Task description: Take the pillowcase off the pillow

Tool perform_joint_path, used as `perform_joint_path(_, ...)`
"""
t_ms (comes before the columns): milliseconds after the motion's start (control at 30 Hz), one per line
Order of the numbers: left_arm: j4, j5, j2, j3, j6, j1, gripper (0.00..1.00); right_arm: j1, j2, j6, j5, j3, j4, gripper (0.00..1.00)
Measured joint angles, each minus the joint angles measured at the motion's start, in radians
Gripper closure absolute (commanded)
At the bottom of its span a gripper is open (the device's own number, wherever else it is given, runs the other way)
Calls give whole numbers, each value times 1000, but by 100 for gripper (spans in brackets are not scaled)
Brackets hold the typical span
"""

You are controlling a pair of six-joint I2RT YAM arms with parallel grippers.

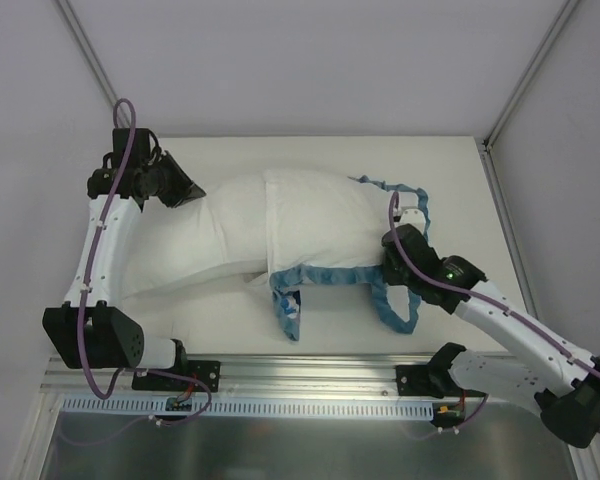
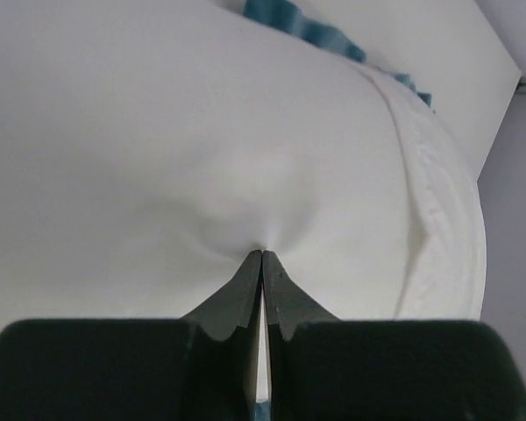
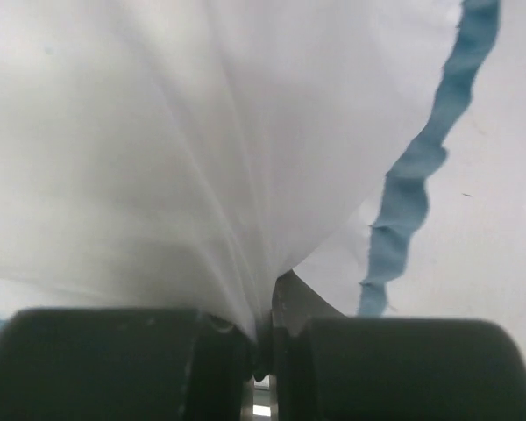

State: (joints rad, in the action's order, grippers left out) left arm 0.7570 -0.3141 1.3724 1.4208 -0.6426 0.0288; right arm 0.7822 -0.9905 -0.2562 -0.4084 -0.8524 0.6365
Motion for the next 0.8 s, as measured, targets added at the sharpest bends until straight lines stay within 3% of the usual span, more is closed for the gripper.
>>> perform_joint_path(200,-26,37,-7,32,8,101,100,-144,49,13,-58,-16,161,98)
perform_joint_path(400,-26,25,-31,59,27,178,100,-275,48,38,-59,-16,216,94)
perform_joint_path(533,-23,55,-61,59,63,91,100,-280,44,40,-43,-16,218,95)
perform_joint_path(567,-25,76,-70,56,75,35,94,-280,41,40,-38,-16,217,95)
perform_joint_path(633,-26,104,-87,47,122,-113,69,-281,37,40,-28,-16,216,95)
perform_joint_path(667,-27,114,-94,38,146,-185,36,-281,35,40,-23,-16,216,94)
perform_joint_path(700,-25,119,-100,27,174,-248,23,-281,34,40,-21,-16,215,93)
perform_joint_path(800,-12,180,-117,-9,245,-404,1,-281,34,39,-16,-16,214,89)
